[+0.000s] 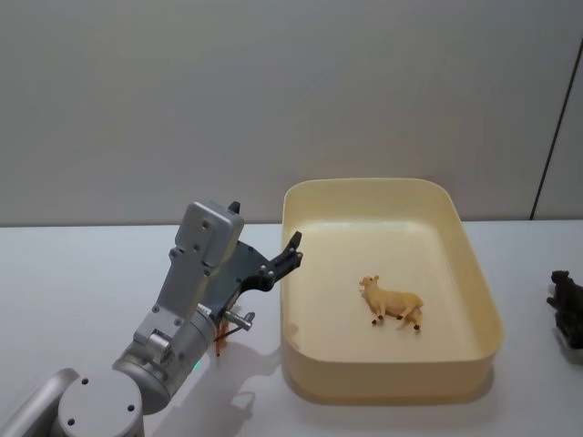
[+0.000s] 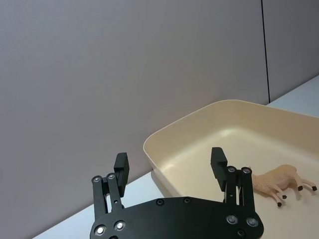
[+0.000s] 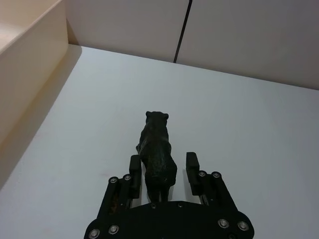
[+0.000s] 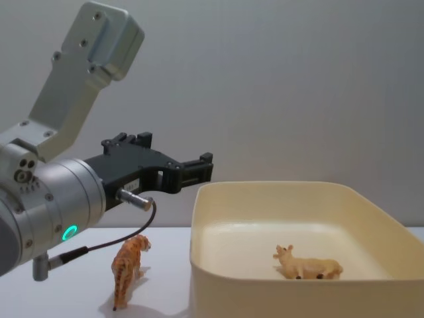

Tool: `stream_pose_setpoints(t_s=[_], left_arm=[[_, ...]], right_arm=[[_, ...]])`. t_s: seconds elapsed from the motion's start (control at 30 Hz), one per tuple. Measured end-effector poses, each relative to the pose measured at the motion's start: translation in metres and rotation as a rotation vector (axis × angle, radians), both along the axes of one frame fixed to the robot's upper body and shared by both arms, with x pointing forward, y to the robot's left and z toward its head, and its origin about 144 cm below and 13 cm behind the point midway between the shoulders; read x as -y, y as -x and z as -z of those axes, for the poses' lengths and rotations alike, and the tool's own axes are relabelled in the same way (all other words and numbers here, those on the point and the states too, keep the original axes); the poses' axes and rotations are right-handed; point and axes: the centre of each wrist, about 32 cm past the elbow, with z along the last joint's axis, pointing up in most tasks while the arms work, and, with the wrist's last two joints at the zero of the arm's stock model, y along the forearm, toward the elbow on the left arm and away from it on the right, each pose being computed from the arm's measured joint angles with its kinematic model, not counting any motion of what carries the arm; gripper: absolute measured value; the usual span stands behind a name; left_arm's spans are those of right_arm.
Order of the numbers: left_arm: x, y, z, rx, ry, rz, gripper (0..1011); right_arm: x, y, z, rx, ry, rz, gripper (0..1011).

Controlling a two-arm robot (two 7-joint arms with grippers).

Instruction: Pick up the toy alternately with two hands and place it into the central storage box.

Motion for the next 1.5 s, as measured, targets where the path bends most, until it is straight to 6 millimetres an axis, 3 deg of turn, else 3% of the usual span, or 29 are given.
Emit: stream_pose_setpoints(t_s=[0.27,0.67,1.1,1.5], left_arm=[[0.000,0.000,0.000,0.000,0.000,0.000,1001],[0.000,0.000,0.000,0.000,0.000,0.000,1001],[0.000,0.000,0.000,0.000,0.000,0.000,1001],[0.000,0.000,0.000,0.000,0.000,0.000,1001]], right_arm=[[-0.001,0.001,-0.003,0.001,-0.029,-0.026,311],[-0.009,0.004,-0.021,0.043,-0.120,-0.074,307],[-0.039,0.001,-0.069,0.178,-0.231,-0.192,307],[-0.063,-0.005,-0.084,0.119,-0.215,-0.302,309]])
